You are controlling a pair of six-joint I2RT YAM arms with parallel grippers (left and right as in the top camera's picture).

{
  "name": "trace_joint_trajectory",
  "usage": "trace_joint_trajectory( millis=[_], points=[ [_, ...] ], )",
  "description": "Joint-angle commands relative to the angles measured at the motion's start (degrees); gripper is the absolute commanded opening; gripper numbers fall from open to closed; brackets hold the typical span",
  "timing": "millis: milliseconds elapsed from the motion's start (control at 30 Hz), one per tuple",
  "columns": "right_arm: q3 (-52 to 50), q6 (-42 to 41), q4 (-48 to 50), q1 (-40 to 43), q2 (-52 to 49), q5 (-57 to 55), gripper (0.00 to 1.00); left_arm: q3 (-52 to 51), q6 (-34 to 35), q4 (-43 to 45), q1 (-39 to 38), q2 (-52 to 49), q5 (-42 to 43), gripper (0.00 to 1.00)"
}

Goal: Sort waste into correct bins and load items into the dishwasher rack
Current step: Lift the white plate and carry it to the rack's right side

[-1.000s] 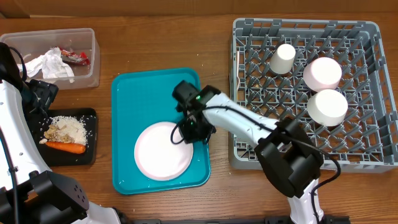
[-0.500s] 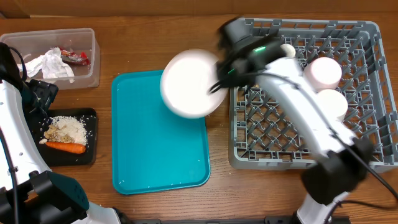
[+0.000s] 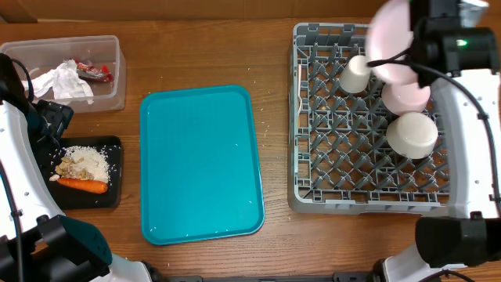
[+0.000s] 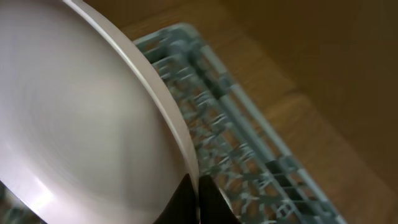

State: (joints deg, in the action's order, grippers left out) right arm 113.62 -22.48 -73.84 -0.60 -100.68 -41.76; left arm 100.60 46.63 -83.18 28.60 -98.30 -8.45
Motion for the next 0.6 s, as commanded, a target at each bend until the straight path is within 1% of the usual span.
trace_joint_trajectory(
  millis=[0,100,167,233,400,567],
  points=[
    [1.1,-1.7,2.1,3.4,0.7,-10.1,0.04,0.4,1.0,-0.1,-0.2,-0.2,-1.0,1.0],
    [1.1,-0.7,5.9,6.6,0.6,-13.6,0.04,0.4,1.0,-0.1,-0.2,-0.2,-1.0,1.0],
    [1.1,3.2,8.5,7.9,0.6,-13.0,0.04,0.4,1.0,-0.1,-0.2,-0.2,-1.0,1.0],
    [1.1,8.9,9.9,8.6,0.2,-10.7,0.04,0.4,1.0,-0.1,-0.2,-0.2,-1.0,1.0],
    [0.5,14.1,10.4,9.2,-1.4,-10.7,0.04,0.4,1.0,-0.1,-0.2,-0.2,-1.0,1.0],
    [-4.0,20.7,15.8,9.7,-1.7,-13.7,0.04,0.4,1.0,-0.1,-0.2,-0.2,-1.0,1.0]
  ],
)
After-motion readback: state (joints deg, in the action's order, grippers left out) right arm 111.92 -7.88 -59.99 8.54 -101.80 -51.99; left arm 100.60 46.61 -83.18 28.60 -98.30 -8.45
